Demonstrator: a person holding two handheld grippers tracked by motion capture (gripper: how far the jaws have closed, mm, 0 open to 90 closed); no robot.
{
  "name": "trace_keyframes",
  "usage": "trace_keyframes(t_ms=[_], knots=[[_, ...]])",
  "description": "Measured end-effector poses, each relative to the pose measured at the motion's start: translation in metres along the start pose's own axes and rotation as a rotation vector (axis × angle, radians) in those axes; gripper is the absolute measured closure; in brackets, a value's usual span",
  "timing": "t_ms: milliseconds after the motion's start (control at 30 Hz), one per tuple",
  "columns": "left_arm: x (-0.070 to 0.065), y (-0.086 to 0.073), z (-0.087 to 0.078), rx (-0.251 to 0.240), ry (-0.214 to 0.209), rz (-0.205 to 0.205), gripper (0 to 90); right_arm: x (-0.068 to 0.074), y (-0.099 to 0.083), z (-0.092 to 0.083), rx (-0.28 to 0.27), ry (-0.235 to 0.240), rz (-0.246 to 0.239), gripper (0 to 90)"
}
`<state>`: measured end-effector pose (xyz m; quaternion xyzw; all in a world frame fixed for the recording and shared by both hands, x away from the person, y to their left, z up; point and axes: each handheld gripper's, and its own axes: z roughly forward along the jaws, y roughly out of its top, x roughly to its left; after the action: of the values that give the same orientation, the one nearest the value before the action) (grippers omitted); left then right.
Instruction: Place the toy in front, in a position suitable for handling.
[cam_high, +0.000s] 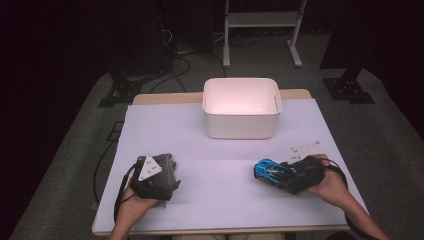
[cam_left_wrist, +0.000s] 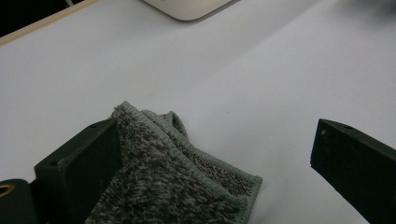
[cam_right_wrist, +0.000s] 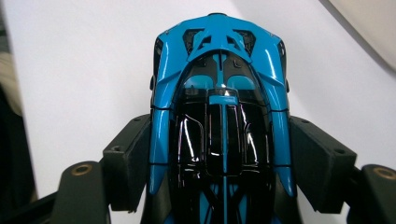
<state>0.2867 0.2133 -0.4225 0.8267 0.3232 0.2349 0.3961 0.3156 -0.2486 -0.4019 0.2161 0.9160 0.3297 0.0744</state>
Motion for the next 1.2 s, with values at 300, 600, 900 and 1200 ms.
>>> trace_keyframes(t_ms=[300,600,900,1200], knots=[[0.002,-0.001,-0.001,0.011,-0.005,0.006,1.3,0.025,0.053,0.028,-0.006,0.117,-0.146,27.2],[0.005,-0.003,-0.002,0.001,-0.002,-0.011,1.3,0.046,0.087,0.066,0.04,0.207,-0.25,27.1],[0.005,-0.003,-0.001,0.004,-0.01,-0.012,1.3,0.053,0.091,0.09,0.099,0.225,-0.296,27.1],[0.004,-0.003,0.0,0.019,-0.018,-0.009,1.3,0.05,0.079,0.111,0.142,0.246,-0.306,26.7]])
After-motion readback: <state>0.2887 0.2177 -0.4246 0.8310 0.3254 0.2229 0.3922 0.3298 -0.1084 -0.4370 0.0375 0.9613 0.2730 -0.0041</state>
